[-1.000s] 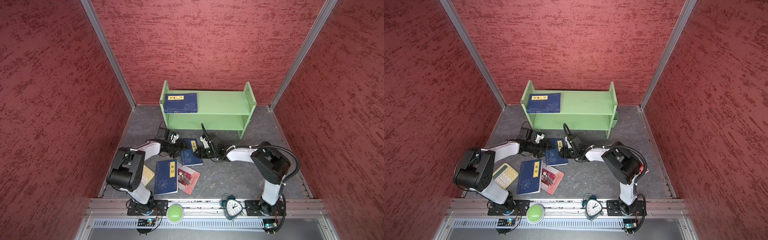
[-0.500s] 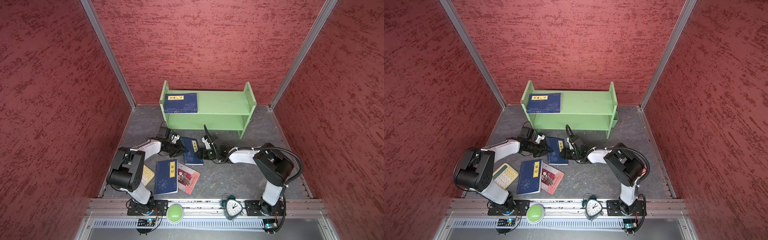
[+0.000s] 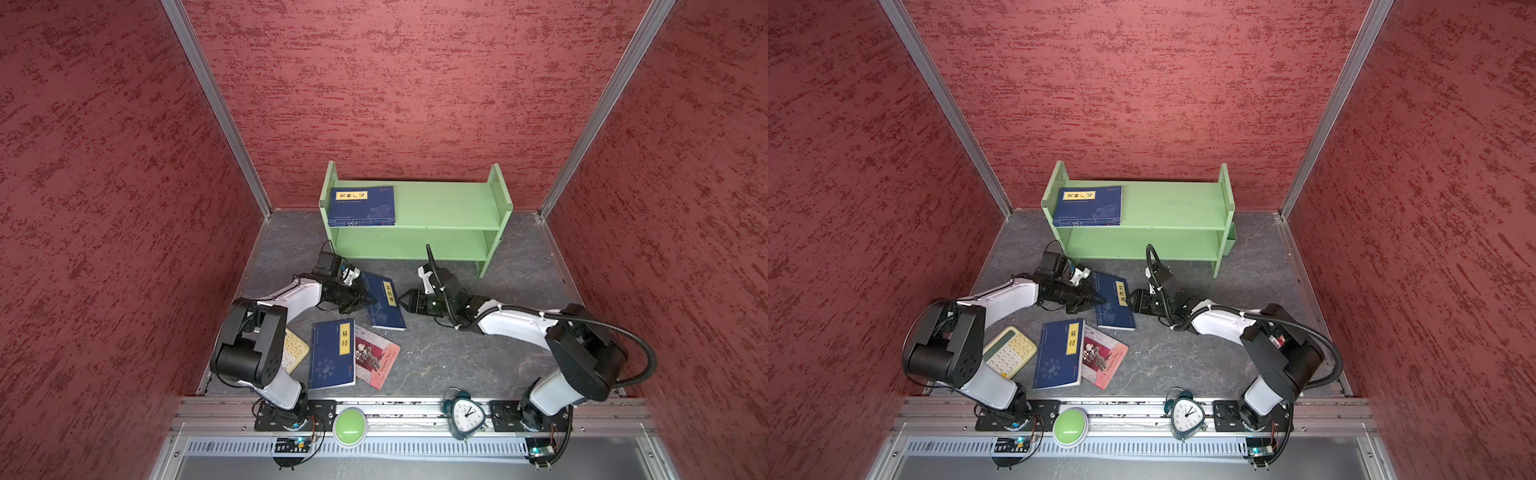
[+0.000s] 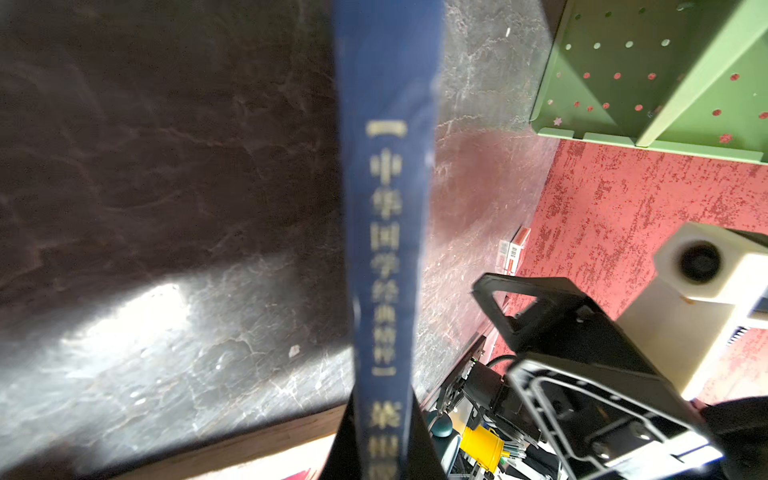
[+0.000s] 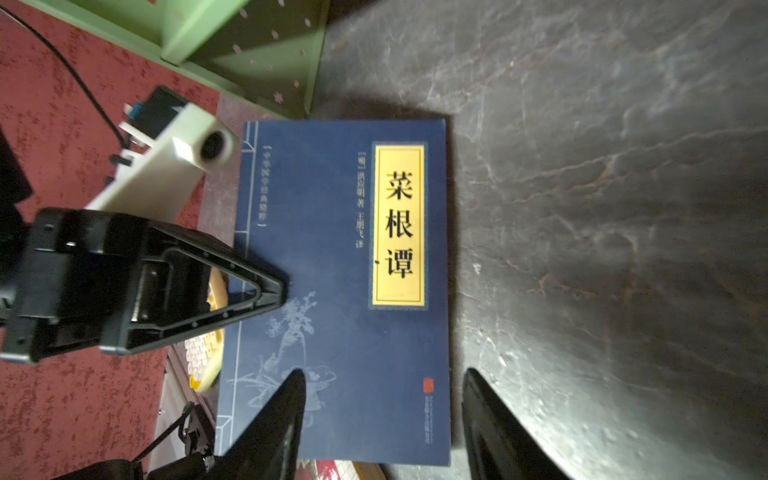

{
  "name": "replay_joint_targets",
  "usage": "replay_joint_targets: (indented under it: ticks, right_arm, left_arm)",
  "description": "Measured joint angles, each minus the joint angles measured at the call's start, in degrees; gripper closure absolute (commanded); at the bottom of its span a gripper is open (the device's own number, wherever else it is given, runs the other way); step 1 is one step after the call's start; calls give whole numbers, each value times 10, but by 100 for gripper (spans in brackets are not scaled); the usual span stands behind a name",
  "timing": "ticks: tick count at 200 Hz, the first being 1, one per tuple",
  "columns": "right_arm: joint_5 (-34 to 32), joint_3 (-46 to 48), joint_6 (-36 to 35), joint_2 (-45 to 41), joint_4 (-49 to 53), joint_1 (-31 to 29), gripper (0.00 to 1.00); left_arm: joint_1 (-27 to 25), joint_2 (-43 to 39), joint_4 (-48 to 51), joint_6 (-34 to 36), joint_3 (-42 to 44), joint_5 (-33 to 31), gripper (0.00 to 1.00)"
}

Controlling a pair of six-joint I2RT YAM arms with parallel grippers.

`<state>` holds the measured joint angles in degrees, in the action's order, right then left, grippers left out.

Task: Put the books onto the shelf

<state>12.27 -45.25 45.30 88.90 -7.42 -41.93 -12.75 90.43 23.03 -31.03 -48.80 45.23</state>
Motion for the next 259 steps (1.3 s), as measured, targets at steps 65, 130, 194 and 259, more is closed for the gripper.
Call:
replay_joint_targets:
  ticks: [65, 130, 194, 259]
  right_arm:
    - [-36, 8, 2, -127, 76, 13, 38]
    - [-102, 7, -9, -296, 198, 38, 41]
    - [-186, -119, -39, -399, 320, 57, 41]
    - [-175, -181, -40, -439, 268, 58, 38]
  left_arm:
    - [-42, -54, 71, 26, -53, 14, 95]
    - [-151, -108, 172, 106, -148, 14, 93]
    - [-201, -118, 200, 133, -282, 0, 92]
    - [-192, -108, 185, 137, -462, -28, 92]
